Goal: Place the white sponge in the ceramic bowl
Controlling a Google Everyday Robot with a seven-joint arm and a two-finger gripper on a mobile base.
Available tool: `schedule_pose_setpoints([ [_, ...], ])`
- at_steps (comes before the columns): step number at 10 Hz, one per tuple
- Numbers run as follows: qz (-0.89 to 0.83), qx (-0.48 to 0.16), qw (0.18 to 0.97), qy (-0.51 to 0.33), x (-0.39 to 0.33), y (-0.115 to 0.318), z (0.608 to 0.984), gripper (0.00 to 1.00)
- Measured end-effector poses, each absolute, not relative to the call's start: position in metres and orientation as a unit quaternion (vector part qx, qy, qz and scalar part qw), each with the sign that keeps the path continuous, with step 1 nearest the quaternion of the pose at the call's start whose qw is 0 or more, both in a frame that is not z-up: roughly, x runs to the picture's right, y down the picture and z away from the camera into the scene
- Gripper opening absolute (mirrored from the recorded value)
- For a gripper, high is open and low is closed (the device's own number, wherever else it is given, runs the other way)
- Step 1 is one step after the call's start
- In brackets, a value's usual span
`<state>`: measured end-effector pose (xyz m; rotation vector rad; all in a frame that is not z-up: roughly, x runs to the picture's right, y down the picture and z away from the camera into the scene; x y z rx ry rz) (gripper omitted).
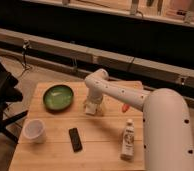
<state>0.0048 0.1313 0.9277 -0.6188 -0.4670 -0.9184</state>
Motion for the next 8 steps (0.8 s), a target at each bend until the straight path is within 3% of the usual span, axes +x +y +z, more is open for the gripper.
schedule_pose_setpoints([
  [6,-0.435,-0.277,0.832,-0.207,0.005,0.126,0.915,0.21],
  [8,-0.434,-0.279,0.829,-0.215,0.007,0.131,0.916,0.17],
])
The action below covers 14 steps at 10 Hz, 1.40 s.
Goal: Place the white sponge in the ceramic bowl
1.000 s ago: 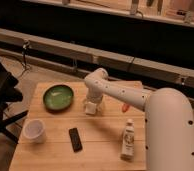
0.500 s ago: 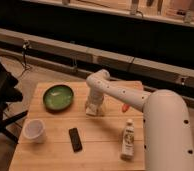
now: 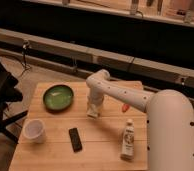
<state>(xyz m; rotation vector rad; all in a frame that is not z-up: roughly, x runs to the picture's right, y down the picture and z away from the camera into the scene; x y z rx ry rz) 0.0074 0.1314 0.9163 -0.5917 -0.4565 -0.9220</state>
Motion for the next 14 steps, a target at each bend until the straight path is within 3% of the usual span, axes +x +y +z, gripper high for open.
schedule_pose_setpoints([
  [14,-0.458,-0.218,0.836,-0.211,-0.005,0.077,0.86,0.17],
])
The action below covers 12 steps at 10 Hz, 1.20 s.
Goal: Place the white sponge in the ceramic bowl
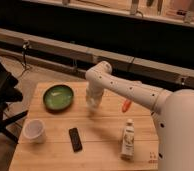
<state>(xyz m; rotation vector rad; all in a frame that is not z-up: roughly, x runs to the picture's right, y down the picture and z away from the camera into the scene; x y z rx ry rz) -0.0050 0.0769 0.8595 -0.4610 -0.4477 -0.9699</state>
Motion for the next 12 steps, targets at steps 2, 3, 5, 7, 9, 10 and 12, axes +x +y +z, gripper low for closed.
schedule_pose_setpoints([
  [2,-0.462,-0.211,0.834,-0.214,-0.012,0.071,0.856,0.17],
  [3,-0.466,-0.207,0.833,-0.216,-0.016,0.068,0.853,0.17],
  [5,-0.469,-0.203,0.831,-0.218,-0.018,0.063,0.849,0.17],
  [7,-0.473,-0.198,0.83,-0.221,-0.023,0.058,0.846,0.17],
  [9,-0.479,-0.191,0.826,-0.226,-0.033,0.051,0.841,0.17],
  [10,-0.48,-0.19,0.826,-0.227,-0.037,0.049,0.84,0.17],
  [12,-0.481,-0.185,0.826,-0.23,-0.037,0.044,0.837,0.17],
])
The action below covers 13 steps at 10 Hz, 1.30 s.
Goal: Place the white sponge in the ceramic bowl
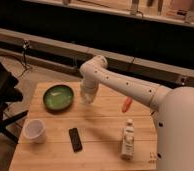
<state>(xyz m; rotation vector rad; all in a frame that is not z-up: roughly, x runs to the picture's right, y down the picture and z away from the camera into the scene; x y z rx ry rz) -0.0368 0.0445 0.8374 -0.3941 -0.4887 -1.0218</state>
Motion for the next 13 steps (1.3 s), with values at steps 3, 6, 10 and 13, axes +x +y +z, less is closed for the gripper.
schedule_pose_setpoints([
  [3,-0.486,-0.179,0.822,-0.236,-0.047,0.039,0.835,0.17],
  [6,-0.49,-0.173,0.82,-0.24,-0.055,0.032,0.832,0.17],
  [10,-0.493,-0.165,0.818,-0.246,-0.066,0.025,0.83,0.17],
  [13,-0.497,-0.159,0.815,-0.252,-0.075,0.021,0.829,0.17],
])
